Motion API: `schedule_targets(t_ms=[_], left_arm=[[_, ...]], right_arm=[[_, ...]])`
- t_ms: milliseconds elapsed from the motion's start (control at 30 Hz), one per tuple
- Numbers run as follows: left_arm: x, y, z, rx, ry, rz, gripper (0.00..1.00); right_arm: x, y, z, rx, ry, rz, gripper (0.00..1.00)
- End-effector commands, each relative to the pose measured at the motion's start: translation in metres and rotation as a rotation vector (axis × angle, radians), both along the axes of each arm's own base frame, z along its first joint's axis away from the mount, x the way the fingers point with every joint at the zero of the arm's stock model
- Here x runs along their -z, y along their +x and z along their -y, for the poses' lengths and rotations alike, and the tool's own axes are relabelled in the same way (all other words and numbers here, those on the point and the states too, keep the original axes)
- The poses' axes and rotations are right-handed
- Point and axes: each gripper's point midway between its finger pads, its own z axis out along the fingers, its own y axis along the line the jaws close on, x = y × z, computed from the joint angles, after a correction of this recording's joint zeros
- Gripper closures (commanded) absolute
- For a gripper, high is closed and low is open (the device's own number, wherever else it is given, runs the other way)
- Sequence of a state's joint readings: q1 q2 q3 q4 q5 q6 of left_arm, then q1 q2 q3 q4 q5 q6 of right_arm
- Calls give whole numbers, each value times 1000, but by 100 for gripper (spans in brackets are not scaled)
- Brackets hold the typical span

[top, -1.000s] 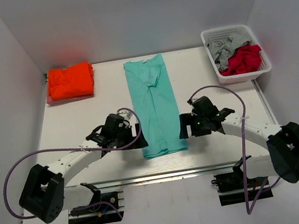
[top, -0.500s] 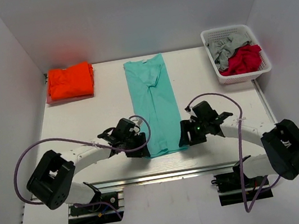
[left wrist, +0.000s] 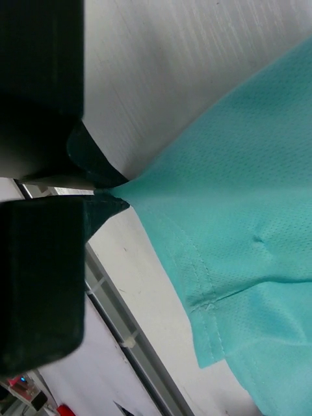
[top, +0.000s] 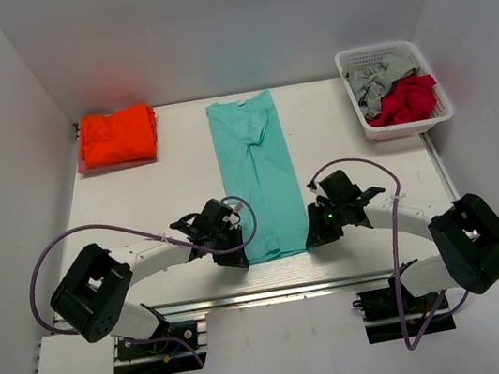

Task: Fold and stack the t-shirts
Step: Grab the bottom of the folded rectangular tshirt with both arms, then fold the folded rectangular tshirt in 1/3 of the way

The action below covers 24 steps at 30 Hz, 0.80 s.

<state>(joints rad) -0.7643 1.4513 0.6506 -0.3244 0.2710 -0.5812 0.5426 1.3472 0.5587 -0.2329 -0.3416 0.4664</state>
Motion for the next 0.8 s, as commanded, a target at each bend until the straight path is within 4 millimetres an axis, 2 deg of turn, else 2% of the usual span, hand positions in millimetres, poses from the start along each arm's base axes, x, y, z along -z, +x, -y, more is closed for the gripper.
schedule_targets(t_ms=[0, 33, 100, 233, 300, 367, 400, 500, 567, 600, 633, 667, 733, 767], left_arm=[[2, -2, -5, -12, 37, -7, 83], [2, -2, -5, -12, 37, -7, 91], [-4, 0, -1, -8, 16, 0, 100], [-29, 8, 15, 29, -52, 57, 100], [-43, 17, 21, 33, -69, 96, 100], [-49, 22, 21, 32, -56, 115, 100], [-58, 35, 23, 15, -59, 157, 100], [-68, 54, 20, -22, -21, 194, 100], [-73, 70, 18, -59, 35, 224, 100], [-74, 75, 18, -70, 52, 233, 100], [-75, 82, 15, -89, 68, 242, 100], [-84, 96, 18, -114, 74, 286, 100], [-84, 108, 13, -145, 117, 294, 100], [-96, 125, 13, -183, 119, 333, 100]], right_arm=[[-2, -2, -5, -11, 29, -14, 93], [-3, -1, -6, -16, 34, -11, 98], [-6, -1, -8, -24, 46, -6, 100], [-19, 3, -16, -66, 87, 29, 100], [-28, 12, -20, -63, 102, 52, 100], [-31, 19, -20, -51, 90, 71, 100], [-39, 30, -24, -42, 88, 104, 100], [-38, 42, -18, -9, 29, 118, 100], [-49, 60, -21, 8, 15, 159, 100], [-60, 77, -24, 27, 8, 202, 100], [-59, 80, -24, 33, -8, 198, 100], [-58, 84, -24, 37, -21, 197, 100], [-75, 107, -26, 71, -18, 249, 100], [-78, 116, -27, 81, -24, 258, 100]])
